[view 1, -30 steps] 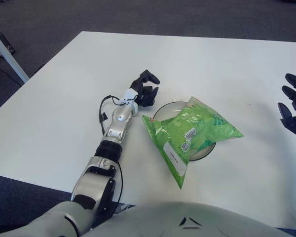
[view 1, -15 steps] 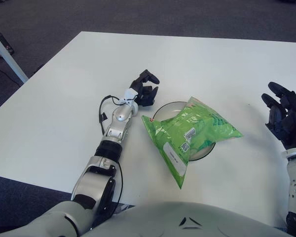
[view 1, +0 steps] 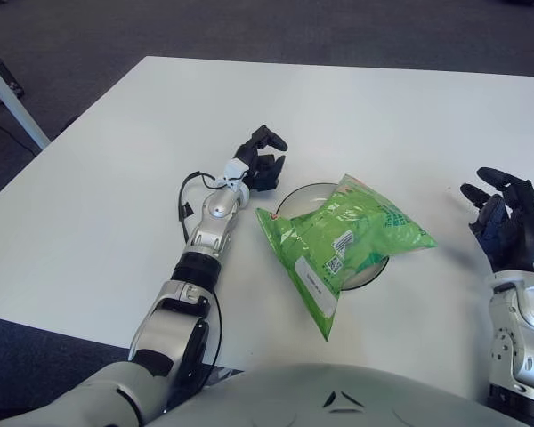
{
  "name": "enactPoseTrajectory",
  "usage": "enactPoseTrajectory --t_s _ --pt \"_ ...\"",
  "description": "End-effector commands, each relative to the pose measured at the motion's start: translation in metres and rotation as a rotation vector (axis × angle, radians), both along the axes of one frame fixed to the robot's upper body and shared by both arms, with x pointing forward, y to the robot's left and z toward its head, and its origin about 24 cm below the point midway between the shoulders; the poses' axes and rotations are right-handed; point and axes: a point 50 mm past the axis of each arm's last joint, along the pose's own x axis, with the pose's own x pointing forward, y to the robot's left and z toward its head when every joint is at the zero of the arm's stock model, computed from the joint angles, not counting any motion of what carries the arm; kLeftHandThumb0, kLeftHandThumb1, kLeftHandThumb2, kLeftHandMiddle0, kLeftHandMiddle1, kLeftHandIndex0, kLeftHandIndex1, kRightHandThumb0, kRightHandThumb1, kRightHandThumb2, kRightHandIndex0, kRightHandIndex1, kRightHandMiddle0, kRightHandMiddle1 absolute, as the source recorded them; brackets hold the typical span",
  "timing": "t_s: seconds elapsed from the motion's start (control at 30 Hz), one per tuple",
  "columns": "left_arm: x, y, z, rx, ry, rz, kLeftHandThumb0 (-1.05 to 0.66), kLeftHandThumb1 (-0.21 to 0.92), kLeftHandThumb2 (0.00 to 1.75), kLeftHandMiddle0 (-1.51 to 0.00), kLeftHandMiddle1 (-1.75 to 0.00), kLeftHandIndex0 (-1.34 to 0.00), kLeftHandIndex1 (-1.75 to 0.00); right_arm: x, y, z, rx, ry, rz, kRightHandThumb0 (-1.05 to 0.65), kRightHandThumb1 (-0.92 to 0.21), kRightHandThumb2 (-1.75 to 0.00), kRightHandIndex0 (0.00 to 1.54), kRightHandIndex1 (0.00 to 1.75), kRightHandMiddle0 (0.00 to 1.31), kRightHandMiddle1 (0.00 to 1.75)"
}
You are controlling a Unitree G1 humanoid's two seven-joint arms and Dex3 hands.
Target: Put the snack into the plate.
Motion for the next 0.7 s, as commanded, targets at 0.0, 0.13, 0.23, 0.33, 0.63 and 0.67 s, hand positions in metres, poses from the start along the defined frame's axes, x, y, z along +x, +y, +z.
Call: enactPoseTrajectory --t_s 0.0,0.13,0.23,0.33,0.63,0.67 --pt "-0.009 0.006 -0.028 0.022 0.113 0.019 -0.38 0.68 0.85 -1.03 -1.75 -0.33 -1.75 0.003 -0.002 -0.015 0.077 0.024 -0.028 -0.48 -0.74 -0.85 0.44 1.44 0.3 1.72" --pt "-0.009 0.006 -0.028 0.027 0.109 0.022 -0.38 0.68 0.85 -1.04 -1.75 -0.33 -1.75 0.005 -0.006 -0.027 0.129 0.049 -0.037 -0.42 -0.62 -0.95 0.54 1.55 0.38 1.74" --pt "-0.009 0.006 -0.028 0.029 0.107 0.022 -0.38 0.68 0.85 -1.04 -1.75 -0.33 -1.75 0.006 -0.005 -0.029 0.138 0.063 -0.037 -0.34 -0.48 -1.09 0.6 1.6 0.45 1.74" --pt "-0.009 0.006 -0.028 0.027 0.108 0.02 -0.38 0.68 0.85 -1.04 -1.75 -0.33 -1.75 0.008 -0.005 -0.033 0.137 0.085 -0.042 -0.12 -0.28 -1.3 0.7 1.54 0.53 1.75" --pt "-0.008 0.006 -0.029 0.018 0.113 0.009 -0.38 0.68 0.85 -1.04 -1.75 -0.33 -1.75 0.011 -0.006 -0.042 0.141 0.121 -0.078 -0.01 0.01 -1.64 0.85 1.61 0.69 1.75" --pt "-0.008 0.007 -0.029 0.017 0.112 0.008 -0.38 0.68 0.85 -1.04 -1.75 -0.33 -1.75 0.011 -0.006 -0.044 0.148 0.127 -0.088 -0.01 0.02 -1.65 0.86 1.61 0.7 1.75"
